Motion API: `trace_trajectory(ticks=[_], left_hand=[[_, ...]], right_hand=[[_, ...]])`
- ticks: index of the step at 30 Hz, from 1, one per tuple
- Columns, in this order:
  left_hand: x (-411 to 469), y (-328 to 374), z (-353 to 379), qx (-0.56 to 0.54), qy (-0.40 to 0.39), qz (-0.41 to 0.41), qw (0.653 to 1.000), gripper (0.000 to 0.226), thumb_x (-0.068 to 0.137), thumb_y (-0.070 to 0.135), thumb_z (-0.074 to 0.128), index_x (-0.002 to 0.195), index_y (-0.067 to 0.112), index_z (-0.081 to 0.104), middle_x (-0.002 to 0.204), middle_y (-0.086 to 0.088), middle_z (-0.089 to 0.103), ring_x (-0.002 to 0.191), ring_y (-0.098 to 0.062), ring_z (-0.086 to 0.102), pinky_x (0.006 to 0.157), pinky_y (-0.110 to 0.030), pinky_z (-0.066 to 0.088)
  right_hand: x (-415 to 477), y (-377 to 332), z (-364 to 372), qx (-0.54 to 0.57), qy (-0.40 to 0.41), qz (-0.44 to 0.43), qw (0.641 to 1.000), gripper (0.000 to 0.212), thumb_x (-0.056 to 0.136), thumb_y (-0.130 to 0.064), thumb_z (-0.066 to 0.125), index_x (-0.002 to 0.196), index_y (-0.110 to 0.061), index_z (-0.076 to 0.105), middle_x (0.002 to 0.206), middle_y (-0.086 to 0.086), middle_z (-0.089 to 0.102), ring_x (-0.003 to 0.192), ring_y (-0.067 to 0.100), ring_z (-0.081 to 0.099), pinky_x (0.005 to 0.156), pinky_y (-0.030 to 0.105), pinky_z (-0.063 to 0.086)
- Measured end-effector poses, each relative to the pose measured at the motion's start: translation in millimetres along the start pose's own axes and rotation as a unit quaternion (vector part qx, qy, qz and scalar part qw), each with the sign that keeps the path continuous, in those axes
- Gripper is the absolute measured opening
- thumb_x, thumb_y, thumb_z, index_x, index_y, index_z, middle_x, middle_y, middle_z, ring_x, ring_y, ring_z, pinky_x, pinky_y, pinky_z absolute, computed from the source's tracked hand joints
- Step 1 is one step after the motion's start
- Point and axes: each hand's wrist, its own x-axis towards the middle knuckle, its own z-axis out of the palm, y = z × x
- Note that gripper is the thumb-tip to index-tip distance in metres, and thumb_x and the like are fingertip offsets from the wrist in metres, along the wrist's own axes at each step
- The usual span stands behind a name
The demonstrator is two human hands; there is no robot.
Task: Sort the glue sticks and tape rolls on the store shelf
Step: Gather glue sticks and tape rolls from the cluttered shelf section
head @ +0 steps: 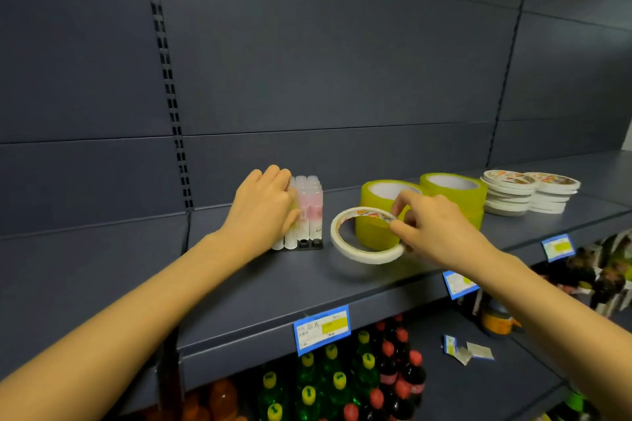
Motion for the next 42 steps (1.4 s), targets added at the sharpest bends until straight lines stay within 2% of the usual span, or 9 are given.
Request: trace_trajectory(ticks=[5, 9, 16, 19, 22, 27, 30, 39, 42], left_hand=[[12.1, -2.6, -10.6, 0.014, -0.03, -0.023, 0.999, 0.051, 0.095, 0.05, 0.03, 0.104, 0.018, 0.068, 0.114, 0.001, 0.052, 0.104, -0.019, 0.043, 0.081, -0.03, 0.027], [29.2, 10.0, -21.9, -0.107, 0.001, -0.058, 0.993, 0.039, 0.092, 0.046, 0.044, 0.096, 0.02, 0.073, 0.11, 0.003, 0.056, 0.101, -0.017, 0.049, 0.079, -0.029, 0.034], [78.4, 56.9, -24.2, -0.18, 0.039, -0.056, 0.981, 0.03, 0.089, 0.044, 0.051, 0.103, 0.024, 0.069, 0.109, 0.005, 0.059, 0.101, -0.015, 0.052, 0.075, -0.032, 0.045], [102.5, 82.1, -22.3, -0.197, 0.067, -0.05, 0.977, 0.032, 0.088, 0.043, 0.053, 0.11, 0.022, 0.065, 0.108, 0.005, 0.061, 0.099, -0.016, 0.054, 0.075, -0.032, 0.044], [126.9, 109.6, -20.0, -0.211, 0.086, -0.06, 0.972, 0.032, 0.087, 0.042, 0.054, 0.109, 0.022, 0.065, 0.102, 0.005, 0.063, 0.098, -0.016, 0.055, 0.076, -0.032, 0.043], [163.0, 154.2, -14.2, -0.206, 0.097, -0.078, 0.971, 0.03, 0.088, 0.042, 0.054, 0.108, 0.023, 0.064, 0.099, 0.008, 0.065, 0.093, -0.013, 0.053, 0.072, -0.027, 0.035], [175.2, 170.2, -12.8, -0.195, 0.102, -0.101, 0.97, 0.03, 0.089, 0.042, 0.054, 0.108, 0.022, 0.064, 0.099, 0.008, 0.065, 0.094, -0.013, 0.053, 0.072, -0.026, 0.035], [165.3, 186.6, -15.7, -0.149, 0.091, -0.199, 0.964, 0.027, 0.088, 0.04, 0.055, 0.105, 0.022, 0.066, 0.098, 0.008, 0.066, 0.079, -0.012, 0.053, 0.07, -0.028, 0.038], [153.6, 185.5, -21.1, -0.115, 0.075, -0.224, 0.965, 0.026, 0.088, 0.039, 0.056, 0.105, 0.021, 0.066, 0.099, 0.006, 0.068, 0.09, -0.019, 0.059, 0.071, -0.029, 0.038]], right_hand=[[18.5, 10.7, -2.2, 0.046, -0.001, -0.013, 0.999, 0.008, 0.087, -0.022, 0.055, 0.088, -0.014, 0.054, 0.069, 0.003, 0.066, 0.065, 0.02, 0.052, 0.073, 0.035, 0.048], [25.2, 29.1, -11.6, 0.071, 0.002, -0.02, 0.997, 0.008, 0.087, -0.021, 0.055, 0.084, -0.015, 0.051, 0.064, 0.004, 0.066, 0.051, 0.009, 0.047, 0.065, 0.031, 0.046], [32.7, 96.8, -46.0, 0.071, 0.033, 0.013, 0.997, 0.008, 0.086, -0.026, 0.057, 0.082, -0.018, 0.056, 0.057, -0.001, 0.066, 0.048, 0.002, 0.052, 0.058, 0.026, 0.045], [38.8, 139.7, -63.4, 0.053, 0.046, 0.034, 0.997, 0.008, 0.085, -0.024, 0.057, 0.082, -0.018, 0.056, 0.062, 0.0, 0.068, 0.056, 0.001, 0.056, 0.063, 0.026, 0.041], [47.1, 184.2, -78.8, 0.032, 0.044, 0.054, 0.997, 0.009, 0.086, -0.025, 0.057, 0.082, -0.017, 0.056, 0.063, -0.001, 0.065, 0.065, 0.014, 0.059, 0.068, 0.03, 0.046], [68.9, 254.0, -96.2, 0.014, 0.045, 0.086, 0.995, 0.012, 0.088, -0.026, 0.056, 0.084, -0.015, 0.057, 0.062, -0.001, 0.064, 0.073, 0.02, 0.063, 0.066, 0.03, 0.046], [85.6, 287.4, -97.4, -0.003, 0.032, 0.1, 0.994, 0.013, 0.089, -0.026, 0.055, 0.087, -0.013, 0.057, 0.075, 0.006, 0.067, 0.081, 0.025, 0.061, 0.069, 0.034, 0.048], [113.3, 335.6, -79.2, -0.139, -0.012, 0.09, 0.986, 0.029, 0.093, -0.036, 0.05, 0.103, -0.009, 0.058, 0.093, 0.009, 0.062, 0.082, 0.028, 0.054, 0.066, 0.032, 0.041], [118.1, 330.9, -78.3, -0.153, 0.025, 0.053, 0.987, 0.031, 0.093, -0.036, 0.049, 0.113, -0.014, 0.056, 0.105, 0.01, 0.065, 0.094, 0.031, 0.059, 0.067, 0.032, 0.04]])
